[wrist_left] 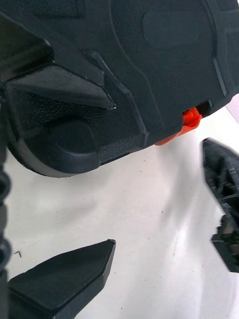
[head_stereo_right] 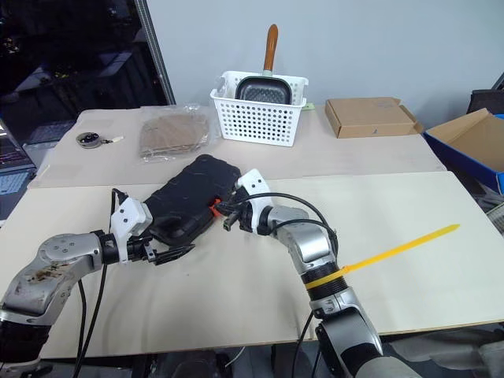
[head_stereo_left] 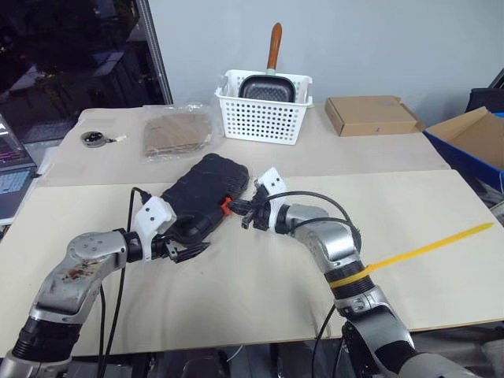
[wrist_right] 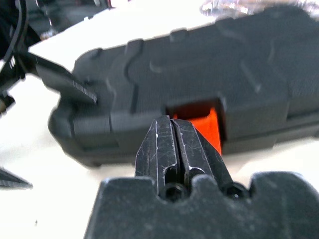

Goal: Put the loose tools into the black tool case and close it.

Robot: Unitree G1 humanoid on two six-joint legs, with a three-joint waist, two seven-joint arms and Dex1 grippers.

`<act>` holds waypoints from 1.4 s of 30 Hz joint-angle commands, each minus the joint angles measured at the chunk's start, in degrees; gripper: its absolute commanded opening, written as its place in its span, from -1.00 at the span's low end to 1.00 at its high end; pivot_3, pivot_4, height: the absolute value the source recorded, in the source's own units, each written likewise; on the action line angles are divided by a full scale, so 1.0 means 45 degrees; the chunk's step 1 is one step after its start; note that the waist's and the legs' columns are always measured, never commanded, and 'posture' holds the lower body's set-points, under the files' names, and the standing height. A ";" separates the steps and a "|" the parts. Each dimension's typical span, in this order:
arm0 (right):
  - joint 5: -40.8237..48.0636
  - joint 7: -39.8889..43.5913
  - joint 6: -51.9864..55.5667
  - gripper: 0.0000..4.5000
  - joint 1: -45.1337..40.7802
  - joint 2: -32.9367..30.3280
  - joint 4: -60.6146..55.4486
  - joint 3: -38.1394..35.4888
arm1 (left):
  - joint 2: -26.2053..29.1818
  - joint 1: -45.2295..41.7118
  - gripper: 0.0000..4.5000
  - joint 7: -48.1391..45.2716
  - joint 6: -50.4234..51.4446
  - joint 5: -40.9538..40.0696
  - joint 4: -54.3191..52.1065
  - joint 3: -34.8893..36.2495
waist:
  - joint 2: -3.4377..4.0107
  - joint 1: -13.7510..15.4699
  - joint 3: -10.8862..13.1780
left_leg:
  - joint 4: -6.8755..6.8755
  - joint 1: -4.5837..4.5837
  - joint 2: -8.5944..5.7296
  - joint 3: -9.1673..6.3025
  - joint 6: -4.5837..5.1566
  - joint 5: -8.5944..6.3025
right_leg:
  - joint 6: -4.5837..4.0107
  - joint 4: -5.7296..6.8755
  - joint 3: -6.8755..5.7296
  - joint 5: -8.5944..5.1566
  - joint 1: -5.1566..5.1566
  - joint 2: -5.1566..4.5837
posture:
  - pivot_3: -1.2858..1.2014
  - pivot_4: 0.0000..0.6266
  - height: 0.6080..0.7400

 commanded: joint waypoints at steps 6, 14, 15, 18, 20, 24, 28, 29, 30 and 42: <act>-0.0184 -0.0529 -0.2471 -0.98 -0.0859 0.1004 0.2733 -0.0518 | -0.0017 0.0284 1.00 0.0054 0.0533 0.0184 0.0427 -0.0297 | 0.0001 0.0012 0.0001 | -0.0001 -0.0004 -0.0003 -0.0001 -0.0001 0.0001 | -0.0002 -0.0007 -0.0004 0.0001 0.0001 -0.0001 | 0.03 -0.52 1.00; -0.0512 -0.0457 -0.3098 -0.98 -0.0946 0.1129 0.3919 -0.0459 | -0.0047 0.0444 1.00 0.0152 0.0568 0.0158 0.0290 -0.0259 | 0.0004 -0.0033 0.0000 | -0.0006 0.0015 0.0005 -0.0001 0.0001 -0.0001 | -0.0003 -0.0001 0.0003 0.0002 0.0015 -0.0016 | 0.03 -0.52 1.00; -0.0476 -0.0469 -0.3070 -0.98 -0.0907 0.1151 0.3985 -0.0499 | -0.0048 0.0453 1.00 0.0166 0.0562 0.0157 0.0288 -0.0258 | 0.0004 -0.0035 0.0000 | -0.0006 0.0017 0.0008 -0.0002 0.0000 -0.0001 | -0.0005 0.0000 0.0003 0.0003 0.0017 -0.0016 | 0.03 -0.52 1.00; -0.0322 -0.0470 -0.2931 -0.98 -0.0808 0.1290 0.4218 -0.0661 | -0.0052 0.0441 1.00 0.0184 0.0524 0.0174 0.0353 -0.0269 | 0.0006 -0.0046 -0.0001 | -0.0006 0.0031 0.0013 -0.0001 -0.0002 0.0000 | -0.0009 0.0002 0.0007 0.0005 0.0026 -0.0016 | 0.03 -0.52 1.00; -0.0113 -0.0575 -0.2808 -0.98 -0.0774 0.1481 0.4393 -0.0901 | -0.0060 0.0425 1.00 0.0185 0.0510 0.0179 0.0394 -0.0270 | 0.0006 -0.0045 -0.0002 | -0.0006 0.0035 0.0016 0.0000 -0.0002 0.0000 | -0.0009 0.0002 0.0008 0.0005 0.0028 -0.0016 | 0.03 -0.52 1.00; -0.0020 -0.0707 -0.2796 -0.98 -0.0861 0.1713 0.4690 -0.1176 | -0.0066 0.0386 1.00 0.0168 0.0483 0.0191 0.0478 -0.0278 | 0.0007 -0.0045 -0.0003 | -0.0007 0.0035 0.0021 -0.0001 -0.0003 0.0000 | -0.0009 0.0001 0.0008 0.0005 0.0028 -0.0018 | 0.03 -0.52 1.00; -0.0094 -0.0692 -0.2840 -0.98 -0.0813 0.1806 0.4716 -0.1115 | -0.0069 0.0401 1.00 0.0171 0.0465 0.0193 0.0481 -0.0277 | 0.0009 -0.0051 -0.0004 | -0.0009 0.0041 0.0024 0.0000 -0.0003 -0.0001 | -0.0010 0.0002 0.0011 0.0006 0.0031 -0.0025 | 0.03 -0.52 1.00; -0.0103 -0.0674 -0.2827 -0.98 -0.0770 0.1816 0.4660 -0.1083 | -0.0070 0.0406 1.00 0.0175 0.0460 0.0195 0.0477 -0.0275 | 0.0010 -0.0051 -0.0004 | -0.0009 0.0045 0.0026 -0.0001 -0.0004 -0.0001 | -0.0012 0.0001 0.0012 0.0006 0.0034 -0.0026 | 0.03 -0.52 1.00; -0.0132 -0.0647 -0.2810 -0.98 -0.0697 0.1801 0.4552 -0.1022 | -0.0073 0.0408 1.00 0.0184 0.0462 0.0194 0.0472 -0.0272 | 0.0010 -0.0050 -0.0004 | -0.0009 0.0047 0.0027 0.0000 -0.0004 -0.0001 | -0.0013 0.0001 0.0012 0.0006 0.0035 -0.0027 | 0.03 -0.52 1.00; -0.0981 -0.0506 -0.2929 -0.98 -0.0113 0.1333 0.3860 -0.0092 | -0.0102 0.0434 1.00 0.0233 0.0486 0.0194 0.0417 -0.0270 | 0.0008 -0.0043 -0.0008 | -0.0086 0.0070 0.0030 0.0008 -0.0016 0.0005 | -0.0025 -0.0025 0.0021 -0.0002 0.0035 -0.0035 | 0.03 -0.52 1.00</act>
